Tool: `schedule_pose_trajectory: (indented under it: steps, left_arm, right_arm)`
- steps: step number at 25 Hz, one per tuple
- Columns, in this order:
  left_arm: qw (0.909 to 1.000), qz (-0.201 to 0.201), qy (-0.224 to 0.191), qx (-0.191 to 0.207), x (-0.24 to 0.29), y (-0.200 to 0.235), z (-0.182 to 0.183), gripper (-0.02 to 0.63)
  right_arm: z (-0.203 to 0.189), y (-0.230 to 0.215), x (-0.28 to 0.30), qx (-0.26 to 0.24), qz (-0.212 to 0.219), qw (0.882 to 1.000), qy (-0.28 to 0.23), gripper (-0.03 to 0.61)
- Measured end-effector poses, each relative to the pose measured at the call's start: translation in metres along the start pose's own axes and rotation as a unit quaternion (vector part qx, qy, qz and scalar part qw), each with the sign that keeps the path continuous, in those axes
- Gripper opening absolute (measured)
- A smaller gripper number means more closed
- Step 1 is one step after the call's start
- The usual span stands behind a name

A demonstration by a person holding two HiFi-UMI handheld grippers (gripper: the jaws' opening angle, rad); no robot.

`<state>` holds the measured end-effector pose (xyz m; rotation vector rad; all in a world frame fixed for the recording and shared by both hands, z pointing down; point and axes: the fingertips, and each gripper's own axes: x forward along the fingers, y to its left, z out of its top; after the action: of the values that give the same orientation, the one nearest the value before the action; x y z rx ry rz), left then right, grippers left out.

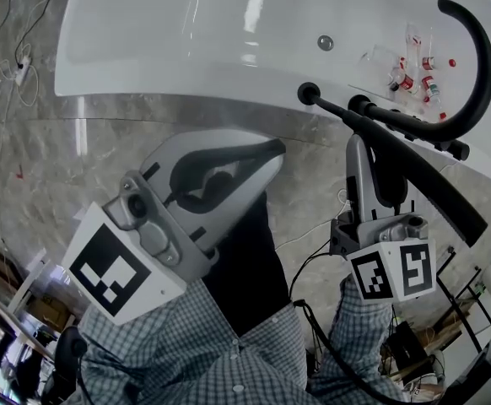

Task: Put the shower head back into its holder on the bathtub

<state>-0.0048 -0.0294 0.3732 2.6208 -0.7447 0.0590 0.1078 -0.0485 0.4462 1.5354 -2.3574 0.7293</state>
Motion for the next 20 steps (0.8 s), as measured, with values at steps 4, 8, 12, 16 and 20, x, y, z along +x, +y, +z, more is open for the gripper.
schedule_pose_trajectory:
  steps: [4, 8, 12, 16, 20]
  left_arm:
    - [1.0000, -0.008, 0.004, -0.003, 0.004, -0.002, -0.005, 0.008]
    - [0.9999, -0.007, 0.003, -0.010, 0.004, 0.000, -0.010, 0.008]
    - [0.9999, -0.007, -0.003, -0.015, 0.011, 0.006, -0.011, 0.008]
    - [0.9998, -0.004, -0.002, -0.019, 0.022, 0.021, -0.020, 0.008]
    - [0.9998, -0.002, 0.001, -0.019, 0.023, 0.032, -0.026, 0.008]
  right_arm:
    - [-0.003, -0.003, 0.010, -0.004, 0.004, 1.000, 0.001, 0.118]
    - [-0.009, -0.001, 0.018, -0.012, 0.013, 1.000, 0.010, 0.118]
    - [-0.016, -0.005, 0.028, -0.021, 0.020, 0.999, 0.023, 0.118]
    - [-0.030, -0.014, 0.045, -0.026, 0.027, 0.999, 0.036, 0.118]
    - [-0.042, -0.014, 0.058, -0.033, 0.029, 0.998, 0.046, 0.118]
